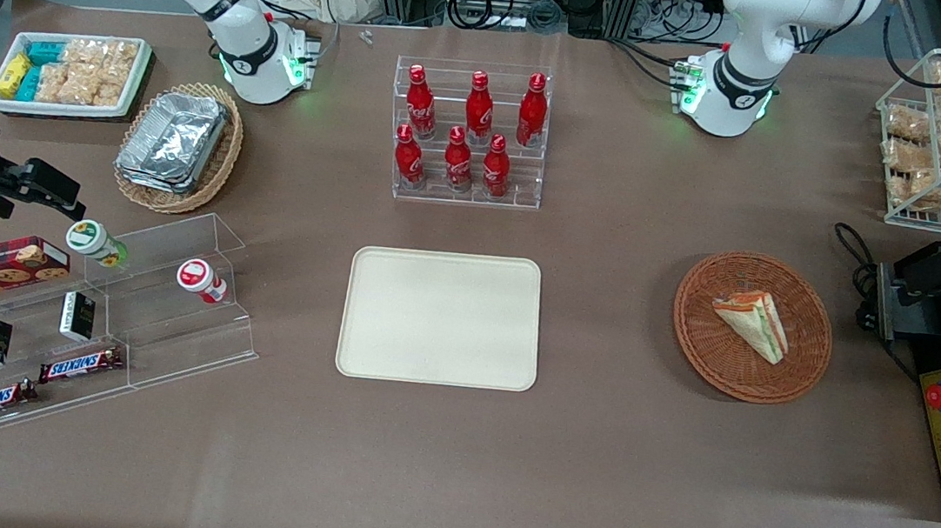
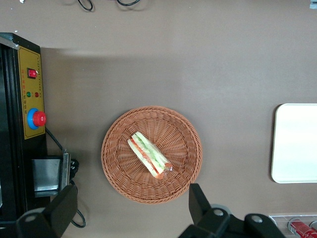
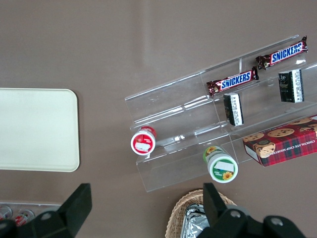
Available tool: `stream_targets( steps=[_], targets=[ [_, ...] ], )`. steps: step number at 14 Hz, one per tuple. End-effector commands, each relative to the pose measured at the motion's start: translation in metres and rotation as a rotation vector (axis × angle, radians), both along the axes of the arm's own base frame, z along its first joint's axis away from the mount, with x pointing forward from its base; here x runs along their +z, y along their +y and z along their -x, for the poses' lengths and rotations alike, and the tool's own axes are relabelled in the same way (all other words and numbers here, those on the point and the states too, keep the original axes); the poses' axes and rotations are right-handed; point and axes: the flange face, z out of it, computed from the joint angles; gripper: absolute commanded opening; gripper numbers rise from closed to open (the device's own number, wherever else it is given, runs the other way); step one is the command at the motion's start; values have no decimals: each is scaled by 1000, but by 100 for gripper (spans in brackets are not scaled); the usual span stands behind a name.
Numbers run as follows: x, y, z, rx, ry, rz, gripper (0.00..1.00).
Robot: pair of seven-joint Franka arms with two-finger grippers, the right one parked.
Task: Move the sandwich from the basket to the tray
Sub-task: 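Move the open left gripper over the sandwich in the wicker basket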
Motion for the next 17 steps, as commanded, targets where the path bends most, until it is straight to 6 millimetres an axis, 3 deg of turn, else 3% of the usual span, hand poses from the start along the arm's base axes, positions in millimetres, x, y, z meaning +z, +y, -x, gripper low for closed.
stream_targets(
  steps=[1,8,12,17],
  targets=[
    [3,2,2,-10,14,-10,100],
    [-11,1,5,-13,84,-9,100],
    [-62,-5,5,81,144,-5,100],
    [-133,-17,22,148,158,6,100]
  ],
)
